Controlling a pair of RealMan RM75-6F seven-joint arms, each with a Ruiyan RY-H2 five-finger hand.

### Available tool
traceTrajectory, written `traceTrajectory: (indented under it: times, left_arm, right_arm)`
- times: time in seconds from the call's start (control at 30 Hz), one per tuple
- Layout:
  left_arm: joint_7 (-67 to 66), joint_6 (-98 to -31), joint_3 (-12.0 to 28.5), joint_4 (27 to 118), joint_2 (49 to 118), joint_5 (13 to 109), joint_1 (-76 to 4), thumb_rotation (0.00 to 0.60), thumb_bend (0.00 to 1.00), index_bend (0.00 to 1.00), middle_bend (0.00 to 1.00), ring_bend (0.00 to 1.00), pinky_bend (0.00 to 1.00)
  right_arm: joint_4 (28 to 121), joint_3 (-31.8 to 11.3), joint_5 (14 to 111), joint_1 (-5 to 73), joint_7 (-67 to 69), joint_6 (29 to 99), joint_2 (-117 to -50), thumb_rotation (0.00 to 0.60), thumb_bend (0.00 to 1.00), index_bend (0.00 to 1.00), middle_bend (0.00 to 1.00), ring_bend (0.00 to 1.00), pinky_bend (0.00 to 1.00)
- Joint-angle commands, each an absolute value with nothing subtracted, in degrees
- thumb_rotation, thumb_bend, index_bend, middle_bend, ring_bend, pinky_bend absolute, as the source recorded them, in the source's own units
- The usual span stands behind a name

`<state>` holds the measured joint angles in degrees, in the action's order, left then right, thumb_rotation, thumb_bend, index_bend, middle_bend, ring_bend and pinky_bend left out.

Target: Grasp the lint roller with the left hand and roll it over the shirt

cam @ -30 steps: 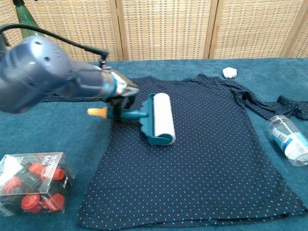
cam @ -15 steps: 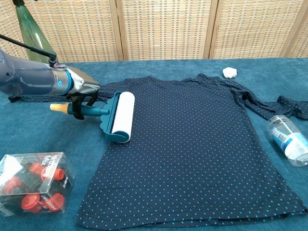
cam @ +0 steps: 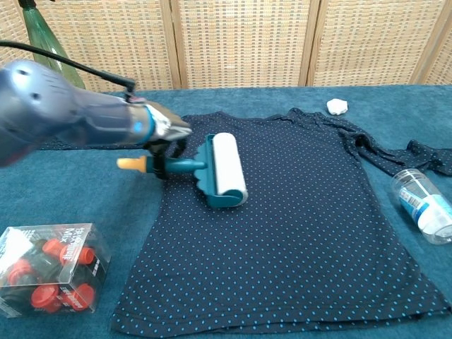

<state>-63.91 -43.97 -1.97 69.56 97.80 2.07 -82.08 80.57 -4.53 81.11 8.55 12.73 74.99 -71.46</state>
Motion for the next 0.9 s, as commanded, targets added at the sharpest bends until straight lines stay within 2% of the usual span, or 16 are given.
traceTrajectory:
  times: [0.03, 0.2, 0.43, 0.9]
  left_arm:
    - [-66.47, -43.46, -0.02, 65.18, 101.93, -1.3, -84.51, 0.6, 0.42, 0.83, 0.92, 0.75, 0.65]
    - [-68.04, -43.43, 1.69, 62.31, 104.63, -2.81, -85.59, 0.6, 0.42, 0.83, 0.92, 0.75, 0.65]
    - [-68.78, -44.05, 2.08, 63.46, 103.67, -2.48, -84.8, 0.6, 0.42, 0.83, 0.92, 0.75, 0.65]
    - [-64.37, -46.95, -2.49, 72.41, 95.12, 4.84, -77.36, 0.6, 0.42, 0.83, 0.92, 0.75, 0.65]
  right_arm:
    - [80.4, -4.48, 81.01, 8.61, 12.98, 74.76, -71.54, 0.6, 0.09, 0.05, 0.0, 0.0, 0.0]
    - [80.05, -4.54, 80.86, 8.67, 13.27, 74.59, -71.62, 0.6, 0.09, 0.05, 0.0, 0.0, 0.0]
    - [79.97, -4.42, 80.93, 8.73, 13.1, 74.48, -71.72, 0.6, 0.09, 0.05, 0.0, 0.0, 0.0]
    - [81.14, -3.89, 82.13, 8.56, 11.43, 75.55, -71.74, 0.6, 0.09, 0.05, 0.0, 0.0, 0.0]
